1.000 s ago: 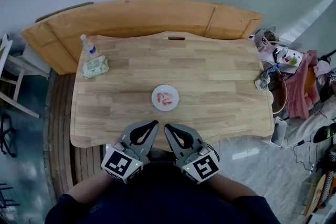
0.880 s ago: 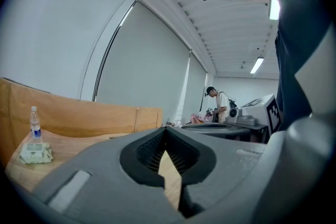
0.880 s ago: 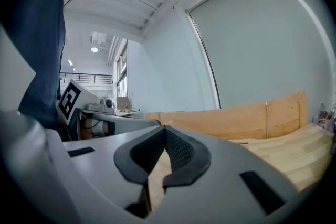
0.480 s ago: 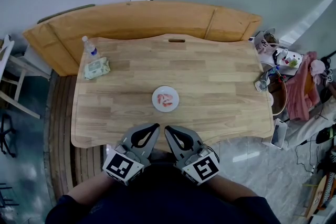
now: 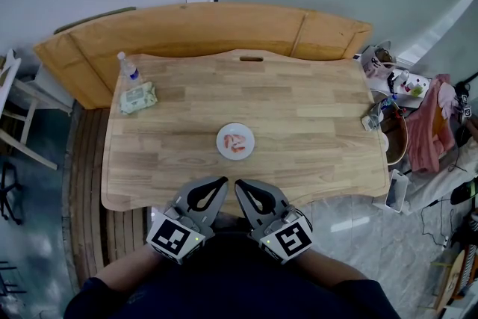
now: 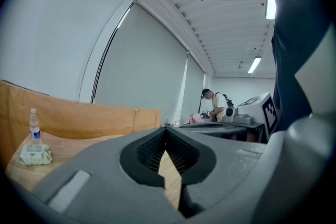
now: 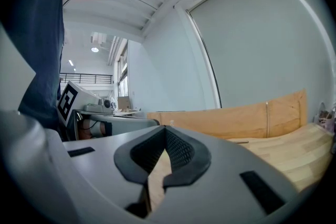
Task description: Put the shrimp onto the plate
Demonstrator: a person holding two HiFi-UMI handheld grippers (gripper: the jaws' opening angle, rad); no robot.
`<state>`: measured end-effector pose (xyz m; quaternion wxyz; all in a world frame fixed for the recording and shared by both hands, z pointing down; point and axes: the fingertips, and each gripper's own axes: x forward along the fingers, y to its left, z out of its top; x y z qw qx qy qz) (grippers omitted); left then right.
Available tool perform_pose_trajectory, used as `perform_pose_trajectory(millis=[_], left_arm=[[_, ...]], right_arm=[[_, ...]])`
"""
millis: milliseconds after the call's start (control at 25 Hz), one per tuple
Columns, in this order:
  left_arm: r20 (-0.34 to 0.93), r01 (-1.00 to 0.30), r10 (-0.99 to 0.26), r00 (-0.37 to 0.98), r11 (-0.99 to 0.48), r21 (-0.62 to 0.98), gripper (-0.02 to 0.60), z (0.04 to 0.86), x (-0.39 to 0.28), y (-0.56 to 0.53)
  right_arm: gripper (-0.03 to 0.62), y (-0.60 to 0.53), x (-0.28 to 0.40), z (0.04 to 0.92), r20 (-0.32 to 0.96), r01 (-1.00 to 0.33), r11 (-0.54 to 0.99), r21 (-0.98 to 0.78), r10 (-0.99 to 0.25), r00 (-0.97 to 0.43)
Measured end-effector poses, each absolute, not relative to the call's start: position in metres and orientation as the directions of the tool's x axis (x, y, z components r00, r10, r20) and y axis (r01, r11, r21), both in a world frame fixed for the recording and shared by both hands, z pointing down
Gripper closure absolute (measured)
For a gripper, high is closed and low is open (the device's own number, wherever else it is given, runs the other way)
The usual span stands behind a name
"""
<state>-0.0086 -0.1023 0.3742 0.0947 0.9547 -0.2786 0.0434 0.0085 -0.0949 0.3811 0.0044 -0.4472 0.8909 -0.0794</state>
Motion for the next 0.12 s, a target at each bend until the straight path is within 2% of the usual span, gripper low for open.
perform_pose_trajectory(millis=[120], left_arm=[[0.136, -0.539, -0.522, 0.842, -0.828, 0.157, 0.576, 0.3738, -0.0074, -0.1016]], right_arm=[[0.585, -0.0947, 0.0087, 0.3812, 0.065, -0.796, 0.587, -0.146, -0.797, -0.600]])
